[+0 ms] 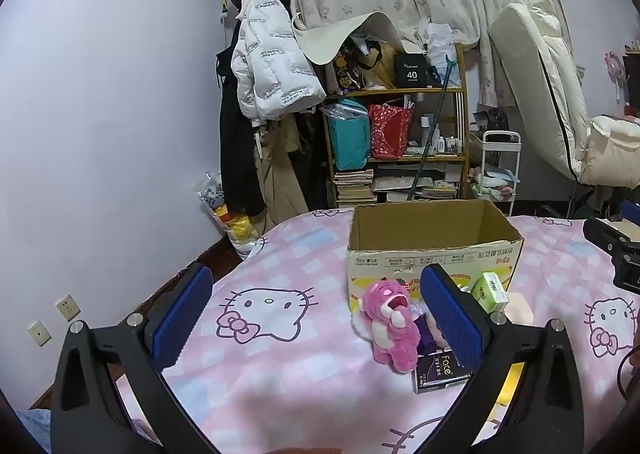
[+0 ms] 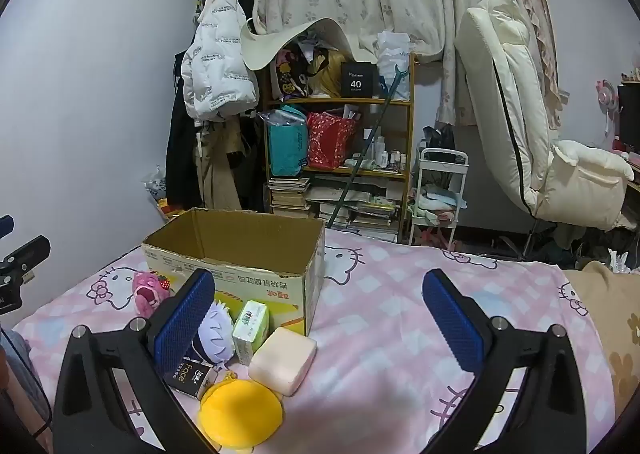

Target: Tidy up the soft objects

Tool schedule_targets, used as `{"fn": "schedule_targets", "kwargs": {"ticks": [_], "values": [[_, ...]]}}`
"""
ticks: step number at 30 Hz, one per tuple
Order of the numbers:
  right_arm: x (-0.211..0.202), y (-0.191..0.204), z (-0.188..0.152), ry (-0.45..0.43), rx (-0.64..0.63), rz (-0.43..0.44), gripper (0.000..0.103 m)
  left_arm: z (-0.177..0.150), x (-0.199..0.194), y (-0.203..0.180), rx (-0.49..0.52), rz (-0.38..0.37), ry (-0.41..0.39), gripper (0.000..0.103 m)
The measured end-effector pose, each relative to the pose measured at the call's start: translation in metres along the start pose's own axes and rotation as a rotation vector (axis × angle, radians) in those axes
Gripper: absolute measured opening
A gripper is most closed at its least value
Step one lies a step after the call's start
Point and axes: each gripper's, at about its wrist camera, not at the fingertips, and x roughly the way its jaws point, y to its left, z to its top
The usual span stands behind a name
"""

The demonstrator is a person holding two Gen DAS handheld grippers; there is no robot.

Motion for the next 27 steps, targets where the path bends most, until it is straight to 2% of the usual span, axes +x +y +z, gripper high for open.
{"fn": "schedule_targets", "kwargs": {"ticks": [17,27], "values": [[0.002,0.0,-0.003,-0.008,-0.006,-0.014,0.103,-0.003,-0.002,-0.008,0.044,0.015,-0.017,0.102],[0.002,-0.002,0.0,-0.003,0.008,-0.008,0.103,-0.003,-0.001,-0.006,0.041,0.0,-0.013,0.102]]}}
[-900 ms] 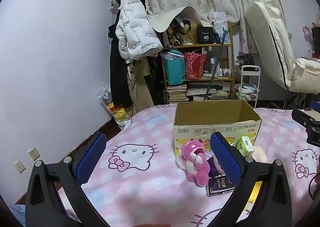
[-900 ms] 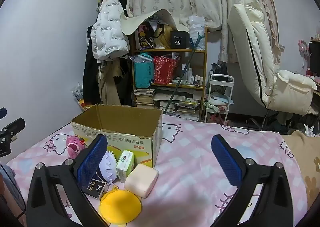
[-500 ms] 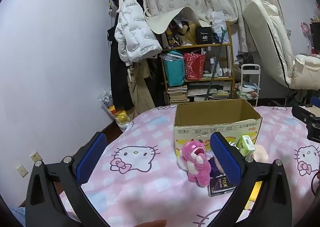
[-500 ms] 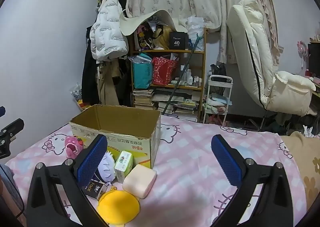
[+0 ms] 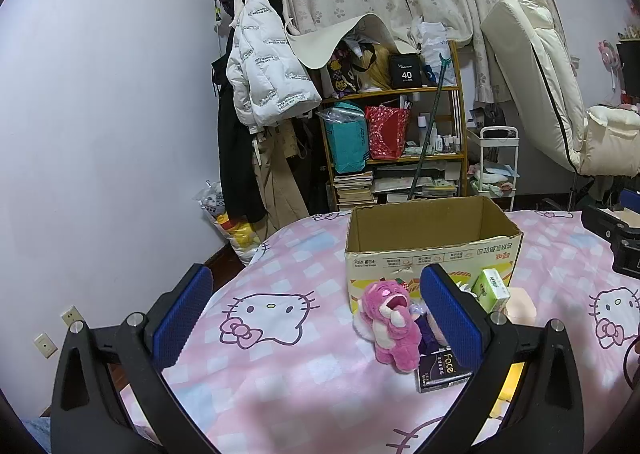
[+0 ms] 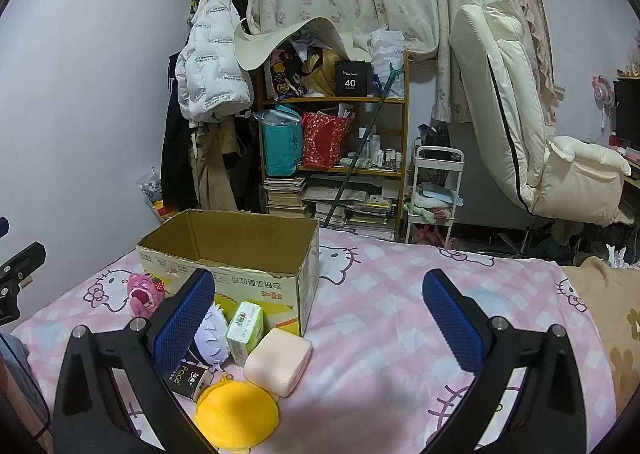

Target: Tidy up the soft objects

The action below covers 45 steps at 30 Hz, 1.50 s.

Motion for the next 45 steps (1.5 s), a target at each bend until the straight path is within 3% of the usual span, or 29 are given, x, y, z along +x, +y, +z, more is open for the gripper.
{"fn": "schedule_targets", "kwargs": {"ticks": [45], "values": [[-0.0024,-0.0046,0.0001,-0.028,0.016,-0.037,0.103,0.0014,0.0035,0.0026,0.005,0.01,0.008,0.102]]}}
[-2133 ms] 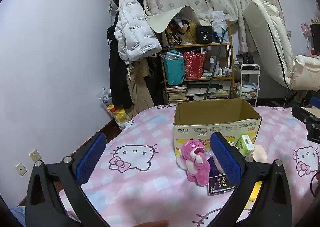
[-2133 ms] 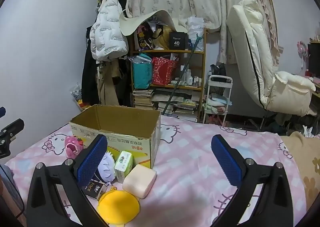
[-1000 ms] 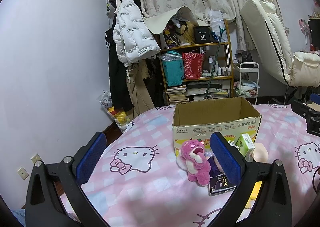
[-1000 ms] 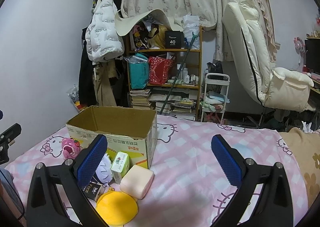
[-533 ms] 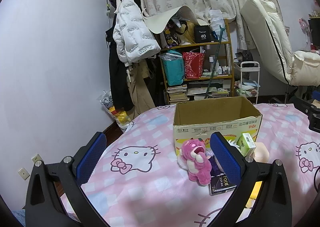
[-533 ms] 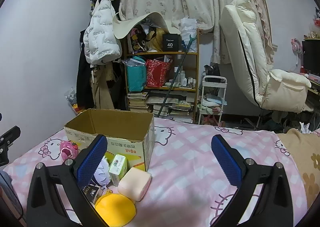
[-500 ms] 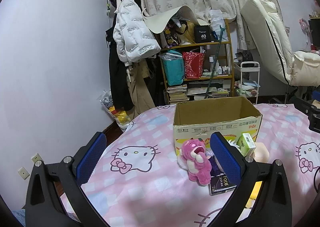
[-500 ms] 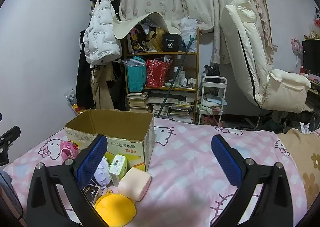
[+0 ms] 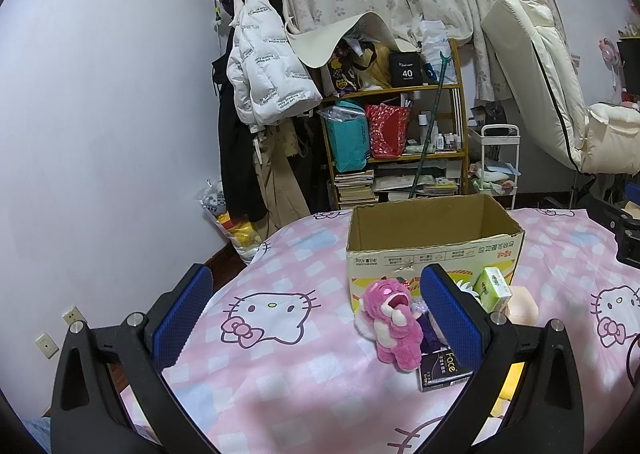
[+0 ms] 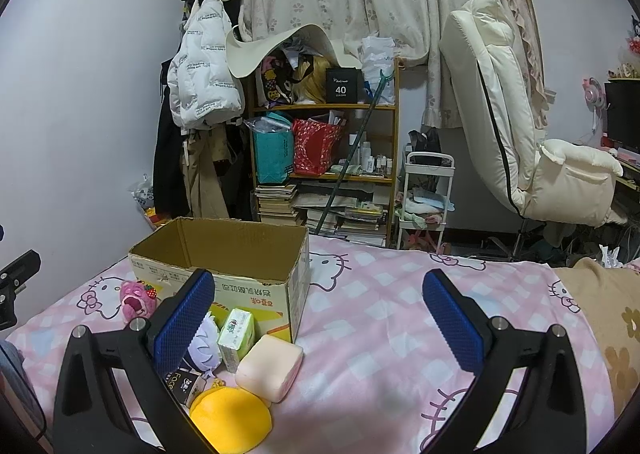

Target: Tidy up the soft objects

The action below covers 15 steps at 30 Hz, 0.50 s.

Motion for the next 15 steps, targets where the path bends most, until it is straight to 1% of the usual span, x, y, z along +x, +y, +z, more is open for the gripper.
{"fn": "schedule_targets", "kwargs": {"ticks": [15], "values": [[-0.001,0.0011,0.0013,0.004,-0.003,0.004,0.103,-0.0008,-0.0004,-0.0001,0.001,0.0,-0.002,0.102]]}}
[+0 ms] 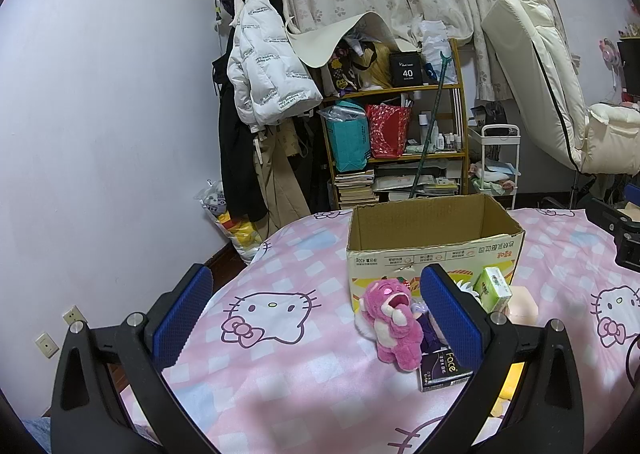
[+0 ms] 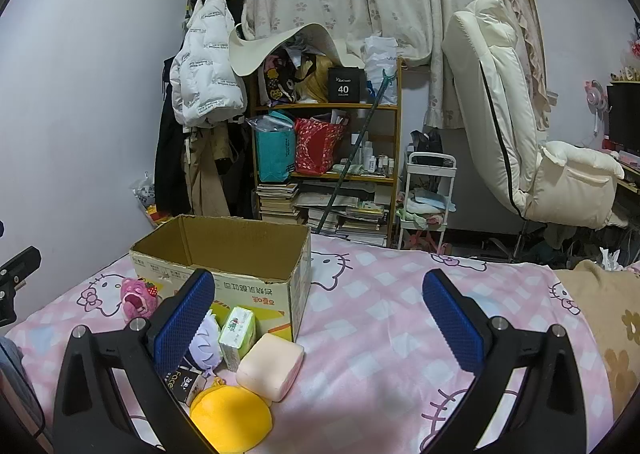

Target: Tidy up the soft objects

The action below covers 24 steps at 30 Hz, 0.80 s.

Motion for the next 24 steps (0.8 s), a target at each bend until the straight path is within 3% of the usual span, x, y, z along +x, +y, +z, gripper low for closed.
{"fn": "schedule_targets", "kwargs": {"ticks": [14,24], "values": [[0.001,0.0,-0.001,0.002,0.0,0.001,0.103,-0.001,0.0,0.001,0.003,0.003,0.006,0.102],[0.014,0.003,-0.005,0.075,0.009,0.034,0.103,-0.003,0.022,-0.003,-0.015,-0.017,0.103,0.102]]}}
